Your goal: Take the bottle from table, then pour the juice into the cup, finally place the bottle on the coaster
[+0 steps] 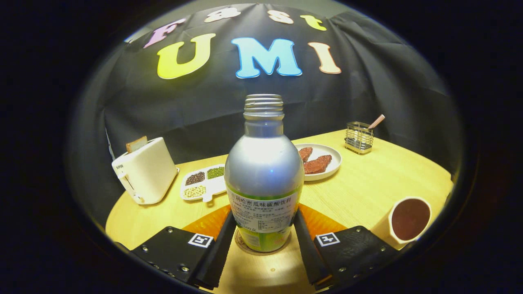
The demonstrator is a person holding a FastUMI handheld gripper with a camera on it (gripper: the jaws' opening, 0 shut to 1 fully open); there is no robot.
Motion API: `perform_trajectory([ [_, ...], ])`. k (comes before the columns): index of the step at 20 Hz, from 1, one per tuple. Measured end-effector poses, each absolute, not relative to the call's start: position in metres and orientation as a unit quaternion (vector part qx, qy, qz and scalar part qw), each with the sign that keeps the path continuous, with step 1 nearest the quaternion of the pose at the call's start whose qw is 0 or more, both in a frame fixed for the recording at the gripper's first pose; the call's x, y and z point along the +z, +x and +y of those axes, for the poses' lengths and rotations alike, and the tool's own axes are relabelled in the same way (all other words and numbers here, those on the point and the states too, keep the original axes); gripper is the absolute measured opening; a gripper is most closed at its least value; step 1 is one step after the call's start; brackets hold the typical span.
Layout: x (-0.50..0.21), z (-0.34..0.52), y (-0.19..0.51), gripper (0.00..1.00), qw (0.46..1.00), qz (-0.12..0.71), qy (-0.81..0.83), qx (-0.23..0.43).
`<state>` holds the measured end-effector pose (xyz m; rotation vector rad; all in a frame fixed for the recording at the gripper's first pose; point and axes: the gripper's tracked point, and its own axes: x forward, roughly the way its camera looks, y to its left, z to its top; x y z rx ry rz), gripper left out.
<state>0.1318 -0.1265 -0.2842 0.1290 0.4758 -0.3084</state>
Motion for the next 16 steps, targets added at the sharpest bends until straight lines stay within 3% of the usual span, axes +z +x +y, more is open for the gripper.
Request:
perform_trajectory([
  [16,-0.314,-0.108,0.147,0.80,0.961,0.242,0.017,-0.132],
])
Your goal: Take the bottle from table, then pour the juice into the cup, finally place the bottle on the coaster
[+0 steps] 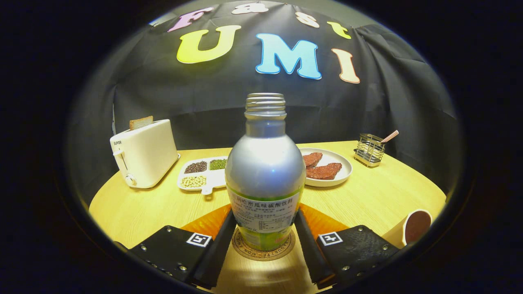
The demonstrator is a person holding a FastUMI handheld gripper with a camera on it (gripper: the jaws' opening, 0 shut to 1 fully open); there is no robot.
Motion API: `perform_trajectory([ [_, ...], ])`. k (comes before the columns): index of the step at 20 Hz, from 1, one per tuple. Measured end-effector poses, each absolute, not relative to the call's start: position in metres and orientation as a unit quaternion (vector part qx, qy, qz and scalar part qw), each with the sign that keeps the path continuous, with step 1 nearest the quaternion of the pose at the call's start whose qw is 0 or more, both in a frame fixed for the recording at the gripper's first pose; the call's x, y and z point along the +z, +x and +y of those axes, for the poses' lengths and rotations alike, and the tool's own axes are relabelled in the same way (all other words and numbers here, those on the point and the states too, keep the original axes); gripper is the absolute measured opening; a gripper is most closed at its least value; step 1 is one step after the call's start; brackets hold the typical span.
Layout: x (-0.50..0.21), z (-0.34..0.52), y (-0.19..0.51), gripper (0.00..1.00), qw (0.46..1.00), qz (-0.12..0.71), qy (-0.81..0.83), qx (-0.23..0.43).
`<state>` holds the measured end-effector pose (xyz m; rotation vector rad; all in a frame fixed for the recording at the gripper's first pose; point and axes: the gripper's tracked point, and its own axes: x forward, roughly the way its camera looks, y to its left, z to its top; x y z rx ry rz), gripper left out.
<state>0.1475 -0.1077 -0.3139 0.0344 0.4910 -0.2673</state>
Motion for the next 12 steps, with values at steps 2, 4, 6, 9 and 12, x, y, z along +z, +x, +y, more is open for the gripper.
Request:
perform_trajectory([
  [2,-0.318,-0.105,0.145,0.88,0.961,0.247,0.020,-0.126],
  [4,-0.314,-0.104,0.142,0.97,0.961,0.244,0.017,-0.127],
  [6,-0.309,-0.102,0.138,0.97,0.963,0.239,0.023,-0.126],
  [9,-0.290,-0.098,0.133,0.97,0.966,0.223,0.035,-0.127],
  [12,-0.258,-0.092,0.124,0.97,0.972,0.194,0.049,-0.123],
])
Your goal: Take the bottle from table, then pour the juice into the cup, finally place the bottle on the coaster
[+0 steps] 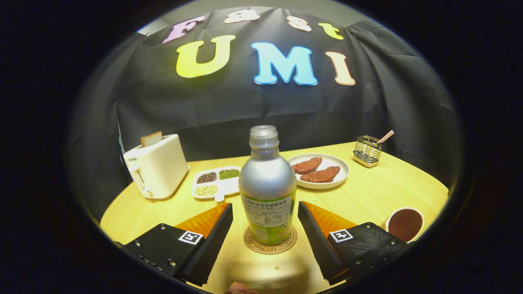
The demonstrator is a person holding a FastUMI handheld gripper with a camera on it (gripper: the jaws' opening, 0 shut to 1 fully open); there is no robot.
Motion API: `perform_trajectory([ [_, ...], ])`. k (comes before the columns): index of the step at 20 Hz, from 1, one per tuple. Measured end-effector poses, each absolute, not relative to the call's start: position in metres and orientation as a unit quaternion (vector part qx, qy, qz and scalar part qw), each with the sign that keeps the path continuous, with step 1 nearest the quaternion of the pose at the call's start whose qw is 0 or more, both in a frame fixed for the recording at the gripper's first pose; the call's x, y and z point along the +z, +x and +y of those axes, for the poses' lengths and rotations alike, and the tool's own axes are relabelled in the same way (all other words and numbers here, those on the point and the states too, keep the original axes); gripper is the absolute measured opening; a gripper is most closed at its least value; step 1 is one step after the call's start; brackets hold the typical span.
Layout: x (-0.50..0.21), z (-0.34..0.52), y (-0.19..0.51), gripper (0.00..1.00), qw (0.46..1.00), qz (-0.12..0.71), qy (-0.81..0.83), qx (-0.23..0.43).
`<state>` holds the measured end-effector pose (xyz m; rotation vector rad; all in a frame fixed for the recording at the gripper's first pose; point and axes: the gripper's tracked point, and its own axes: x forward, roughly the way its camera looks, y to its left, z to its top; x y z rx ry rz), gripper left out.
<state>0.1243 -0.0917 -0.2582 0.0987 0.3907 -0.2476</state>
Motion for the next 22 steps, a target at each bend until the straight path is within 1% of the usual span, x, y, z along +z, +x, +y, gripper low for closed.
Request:
perform_trajectory([
  [4,-0.213,-0.089,0.110,0.97,0.977,0.161,0.042,-0.133],
  [12,-0.134,-0.058,0.076,0.97,0.986,0.117,0.014,-0.117],
  [18,-0.077,-0.020,0.045,0.97,0.994,0.077,-0.005,-0.077],
  [22,-0.052,-0.003,0.028,0.97,0.996,0.054,-0.011,-0.067],
])
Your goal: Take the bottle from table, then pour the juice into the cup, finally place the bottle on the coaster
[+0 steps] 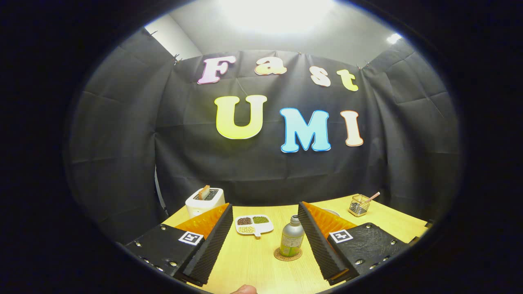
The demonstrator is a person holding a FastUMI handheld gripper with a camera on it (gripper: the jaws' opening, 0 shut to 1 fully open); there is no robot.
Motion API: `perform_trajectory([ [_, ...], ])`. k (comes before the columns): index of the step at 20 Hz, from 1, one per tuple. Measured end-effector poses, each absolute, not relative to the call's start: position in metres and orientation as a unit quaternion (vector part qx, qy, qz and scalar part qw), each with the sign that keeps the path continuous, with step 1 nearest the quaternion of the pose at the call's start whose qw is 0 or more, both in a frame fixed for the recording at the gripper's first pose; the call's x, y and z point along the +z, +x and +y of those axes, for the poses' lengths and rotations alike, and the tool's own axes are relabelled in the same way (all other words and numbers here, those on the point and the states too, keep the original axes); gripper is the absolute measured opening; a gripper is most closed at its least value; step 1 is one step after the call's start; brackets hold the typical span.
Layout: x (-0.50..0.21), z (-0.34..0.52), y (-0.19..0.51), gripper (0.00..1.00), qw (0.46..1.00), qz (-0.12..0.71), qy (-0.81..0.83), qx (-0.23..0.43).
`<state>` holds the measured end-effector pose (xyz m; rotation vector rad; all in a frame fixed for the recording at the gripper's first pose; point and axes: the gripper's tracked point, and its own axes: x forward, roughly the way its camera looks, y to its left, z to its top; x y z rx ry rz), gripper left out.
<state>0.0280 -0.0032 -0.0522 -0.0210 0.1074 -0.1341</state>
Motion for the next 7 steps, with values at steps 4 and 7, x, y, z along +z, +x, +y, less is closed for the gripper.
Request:
perform_trajectory([
  [4,-0.046,0.012,0.019,0.97,0.997,0.047,-0.010,-0.057],
  [7,-0.046,0.021,0.014,0.97,0.998,0.048,-0.009,-0.050],
])
